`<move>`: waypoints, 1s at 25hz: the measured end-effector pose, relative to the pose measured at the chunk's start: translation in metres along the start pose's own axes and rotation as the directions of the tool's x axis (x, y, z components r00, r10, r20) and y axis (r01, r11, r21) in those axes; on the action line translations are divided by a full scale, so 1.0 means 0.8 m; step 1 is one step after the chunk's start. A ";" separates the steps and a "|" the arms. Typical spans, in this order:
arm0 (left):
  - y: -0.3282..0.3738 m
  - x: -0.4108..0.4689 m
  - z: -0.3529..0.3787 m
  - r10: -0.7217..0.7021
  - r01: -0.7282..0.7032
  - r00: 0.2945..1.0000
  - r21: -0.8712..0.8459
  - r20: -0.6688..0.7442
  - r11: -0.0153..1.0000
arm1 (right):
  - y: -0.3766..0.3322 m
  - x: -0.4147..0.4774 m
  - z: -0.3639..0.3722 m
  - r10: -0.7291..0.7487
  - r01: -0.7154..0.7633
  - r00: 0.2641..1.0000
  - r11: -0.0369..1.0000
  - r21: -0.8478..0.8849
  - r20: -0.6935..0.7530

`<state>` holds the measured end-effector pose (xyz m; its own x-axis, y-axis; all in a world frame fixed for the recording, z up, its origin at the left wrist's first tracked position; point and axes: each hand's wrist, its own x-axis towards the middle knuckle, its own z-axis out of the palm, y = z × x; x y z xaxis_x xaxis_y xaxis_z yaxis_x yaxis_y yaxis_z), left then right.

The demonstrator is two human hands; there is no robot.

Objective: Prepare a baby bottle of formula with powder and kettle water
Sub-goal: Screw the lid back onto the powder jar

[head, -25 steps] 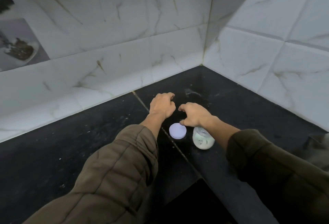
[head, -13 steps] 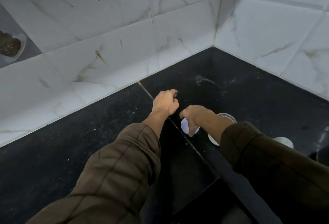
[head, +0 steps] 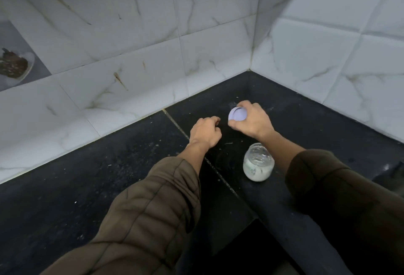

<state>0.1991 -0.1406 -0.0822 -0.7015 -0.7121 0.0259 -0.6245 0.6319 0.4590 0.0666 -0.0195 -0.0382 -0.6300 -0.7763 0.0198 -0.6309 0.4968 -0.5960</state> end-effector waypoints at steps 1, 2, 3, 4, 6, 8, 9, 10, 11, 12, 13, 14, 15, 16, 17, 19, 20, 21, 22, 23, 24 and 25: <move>0.011 -0.006 0.001 0.005 -0.005 1.000 -0.009 0.004 1.000 | 0.005 -0.012 -0.008 0.029 -0.024 0.998 0.994 0.111 -0.047; 0.020 -0.011 0.003 0.010 -0.010 1.000 -0.016 0.011 1.000 | 0.009 -0.023 -0.013 0.056 -0.039 0.995 0.978 0.204 -0.079; 0.029 -0.017 0.006 0.012 -0.012 1.000 -0.021 0.018 1.000 | 0.014 -0.034 -0.016 0.077 -0.047 0.992 0.964 0.263 -0.103; 0.038 -0.025 0.009 0.014 -0.013 1.000 -0.022 0.024 1.000 | 0.020 -0.047 -0.019 0.087 -0.049 0.988 0.958 0.282 -0.124; 0.052 -0.043 0.014 0.012 -0.012 0.999 -0.021 0.040 1.000 | 0.030 -0.071 -0.023 0.096 -0.060 0.986 0.969 0.241 -0.140; 0.061 -0.059 0.020 0.001 0.001 0.997 -0.026 0.074 1.000 | 0.039 -0.090 -0.026 0.103 -0.082 0.985 0.985 0.151 -0.139; 0.063 -0.065 0.024 -0.008 0.011 0.995 -0.035 0.099 0.999 | 0.043 -0.099 -0.028 0.099 -0.087 0.986 0.992 0.089 -0.137; 0.065 -0.071 0.028 -0.016 0.022 0.992 -0.048 0.128 0.999 | 0.046 -0.106 -0.029 0.091 -0.088 0.987 0.996 0.028 -0.132; 0.066 -0.076 0.032 -0.021 0.032 0.987 -0.063 0.158 0.997 | 0.048 -0.113 -0.030 0.080 -0.084 0.989 0.996 -0.026 -0.126; 0.068 -0.081 0.036 -0.020 0.036 0.982 -0.083 0.186 0.996 | 0.050 -0.120 -0.031 0.070 -0.079 0.990 0.994 -0.070 -0.120; 0.070 -0.086 0.041 -0.012 0.035 0.978 -0.104 0.210 0.994 | 0.052 -0.126 -0.032 0.062 -0.075 0.992 0.992 -0.106 -0.114; 0.072 -0.092 0.046 -0.001 0.030 0.974 -0.123 0.228 0.992 | 0.053 -0.132 -0.032 0.061 -0.075 0.993 0.988 -0.135 -0.106; 0.075 -0.096 0.051 0.010 0.025 0.970 -0.140 0.242 0.990 | 0.055 -0.136 -0.032 0.063 -0.078 0.993 0.984 -0.163 -0.096; 0.076 -0.100 0.056 0.019 0.021 0.968 -0.156 0.251 0.987 | 0.057 -0.139 -0.032 0.066 -0.080 0.994 0.979 -0.187 -0.083; 0.077 -0.102 0.062 0.028 0.017 0.966 -0.174 0.256 0.985 | 0.059 -0.143 -0.031 0.069 -0.082 0.995 0.975 -0.205 -0.067; 0.078 -0.104 0.072 0.042 0.009 0.967 -0.200 0.251 0.980 | 0.062 -0.147 -0.027 0.074 -0.080 0.997 0.969 -0.232 -0.038; 0.079 -0.105 0.074 0.042 0.009 0.970 -0.209 0.240 0.978 | 0.064 -0.148 -0.026 0.072 -0.076 0.997 0.967 -0.243 -0.027; 0.079 -0.105 0.076 0.038 0.012 0.974 -0.217 0.224 0.976 | 0.064 -0.148 -0.025 0.072 -0.075 0.997 0.965 -0.250 -0.024; 0.080 -0.105 0.078 0.032 0.015 0.978 -0.220 0.208 0.975 | 0.064 -0.148 -0.025 0.073 -0.077 0.997 0.964 -0.254 -0.026; 0.079 -0.106 0.079 0.030 0.014 0.980 -0.221 0.195 0.975 | 0.063 -0.148 -0.025 0.074 -0.078 0.997 0.962 -0.262 -0.027; 0.079 -0.106 0.081 0.028 0.014 0.982 -0.219 0.187 0.976 | 0.062 -0.147 -0.024 0.074 -0.078 0.997 0.957 -0.278 -0.027; 0.079 -0.106 0.082 0.027 0.014 0.983 -0.218 0.184 0.976 | 0.062 -0.146 -0.022 0.073 -0.077 0.997 0.951 -0.300 -0.023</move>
<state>0.1965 -0.0206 -0.1139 -0.7693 -0.6265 -0.1251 -0.5444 0.5403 0.6417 0.1008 0.1027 -0.0562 -0.6848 -0.7287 -0.0051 -0.6874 0.6483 -0.3274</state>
